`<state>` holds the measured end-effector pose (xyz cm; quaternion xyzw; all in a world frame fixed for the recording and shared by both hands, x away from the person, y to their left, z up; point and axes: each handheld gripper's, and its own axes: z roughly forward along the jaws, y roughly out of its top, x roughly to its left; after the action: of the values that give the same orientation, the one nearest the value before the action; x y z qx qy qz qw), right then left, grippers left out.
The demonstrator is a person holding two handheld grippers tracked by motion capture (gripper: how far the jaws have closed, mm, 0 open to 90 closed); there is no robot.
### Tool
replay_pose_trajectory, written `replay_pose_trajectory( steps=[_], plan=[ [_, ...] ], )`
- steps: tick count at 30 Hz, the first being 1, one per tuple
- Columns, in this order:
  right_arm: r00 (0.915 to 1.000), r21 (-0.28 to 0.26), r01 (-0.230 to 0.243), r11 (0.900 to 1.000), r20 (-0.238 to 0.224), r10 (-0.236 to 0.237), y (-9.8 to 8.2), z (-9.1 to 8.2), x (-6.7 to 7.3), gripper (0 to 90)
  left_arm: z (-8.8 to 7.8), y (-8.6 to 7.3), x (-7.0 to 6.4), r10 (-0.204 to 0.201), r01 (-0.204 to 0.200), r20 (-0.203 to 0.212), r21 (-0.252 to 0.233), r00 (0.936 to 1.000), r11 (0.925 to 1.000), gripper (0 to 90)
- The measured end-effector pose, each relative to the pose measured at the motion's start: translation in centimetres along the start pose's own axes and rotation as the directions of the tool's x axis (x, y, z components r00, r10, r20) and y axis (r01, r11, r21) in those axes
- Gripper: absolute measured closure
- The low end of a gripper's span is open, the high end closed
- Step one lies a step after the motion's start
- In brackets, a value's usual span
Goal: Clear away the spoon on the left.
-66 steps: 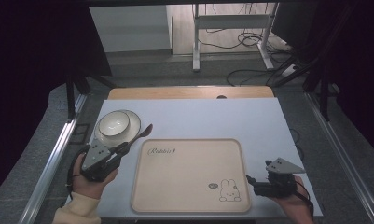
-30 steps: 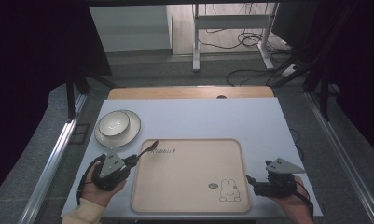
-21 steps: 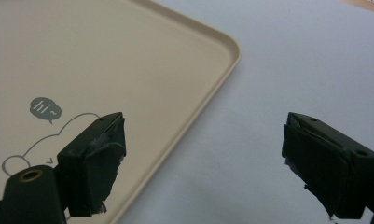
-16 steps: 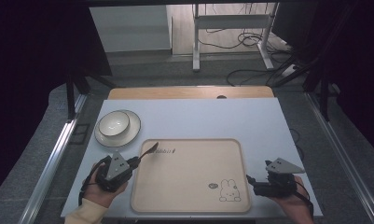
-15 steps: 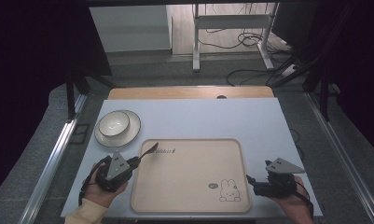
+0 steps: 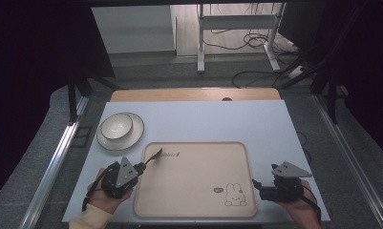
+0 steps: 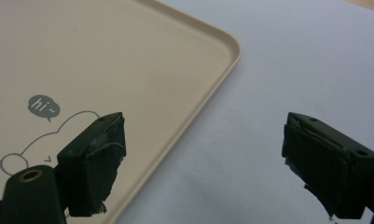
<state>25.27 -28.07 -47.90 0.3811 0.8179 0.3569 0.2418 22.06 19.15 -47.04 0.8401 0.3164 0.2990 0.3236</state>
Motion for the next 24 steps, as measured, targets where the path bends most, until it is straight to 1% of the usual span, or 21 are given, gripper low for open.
replay_pose_trajectory(
  steps=[3, 5, 8, 11, 15, 17, 18, 19, 22, 24],
  plan=[
    [1.0, -0.001, 0.002, 1.0, 0.001, -0.002, 0.0, 0.0, 0.0, 13.9, 0.3, 0.0, -0.5, 0.016, -0.016, 0.0, 0.013, 0.9999, 0.9998, 83.9],
    [1.0, -0.001, 0.002, 1.0, 0.001, -0.002, 0.0, 0.0, 0.0, 13.9, 0.3, 0.0, -0.8, 0.043, -0.042, -0.01, 0.029, 0.999, 0.9987, 83.9],
    [1.0, 0.001, 0.003, 1.0, -0.001, -0.003, 0.0, 0.0, 0.1, 13.9, 0.5, -0.1, -1.5, 0.07, -0.07, -0.015, 0.045, 0.9974, 0.9965, 83.8],
    [1.0, 0.003, 0.005, 1.0, 0.0, -0.005, 0.0, 0.0, 0.1, 13.8, 0.6, 0.0, -2.2, 0.101, -0.1, -0.015, 0.064, 0.9947, 0.9929, 83.7],
    [1.0, 0.007, 0.006, 1.0, 0.0, -0.006, 0.0, 0.1, 0.1, 13.9, 1.0, -0.1, -3.1, 0.123, -0.123, 0.005, 0.089, 0.9924, 0.9884, 83.3],
    [1.0, 0.007, 0.006, 1.0, 0.0, -0.006, 0.0, 0.1, 0.2, 13.9, 1.2, -0.1, -3.5, 0.146, -0.145, 0.005, 0.106, 0.9893, 0.9837, 83.3],
    [1.0, 0.007, 0.006, 1.0, 0.0, -0.006, 0.0, 0.1, 0.2, 13.9, 1.2, -0.1, -3.5, 0.146, -0.145, 0.005, 0.106, 0.9893, 0.9837, 83.2],
    [1.0, 0.008, 0.007, 1.0, 0.001, -0.007, 0.0, 0.1, 0.2, 13.8, 1.3, -0.1, -3.7, 0.154, -0.153, 0.004, 0.119, 0.9881, 0.981, 83.1],
    [1.0, 0.009, 0.008, 1.0, 0.0, -0.008, 0.0, 0.1, 0.2, 13.9, 1.5, -0.1, -3.8, 0.15, -0.15, 0.011, 0.131, 0.9887, 0.98, 82.6],
    [1.0, 0.011, 0.009, 1.0, -0.002, -0.009, 0.0, 0.1, 0.2, 13.9, 1.6, -0.1, -4.0, 0.153, -0.154, 0.018, 0.141, 0.9881, 0.9781, 82.0]
  ],
)
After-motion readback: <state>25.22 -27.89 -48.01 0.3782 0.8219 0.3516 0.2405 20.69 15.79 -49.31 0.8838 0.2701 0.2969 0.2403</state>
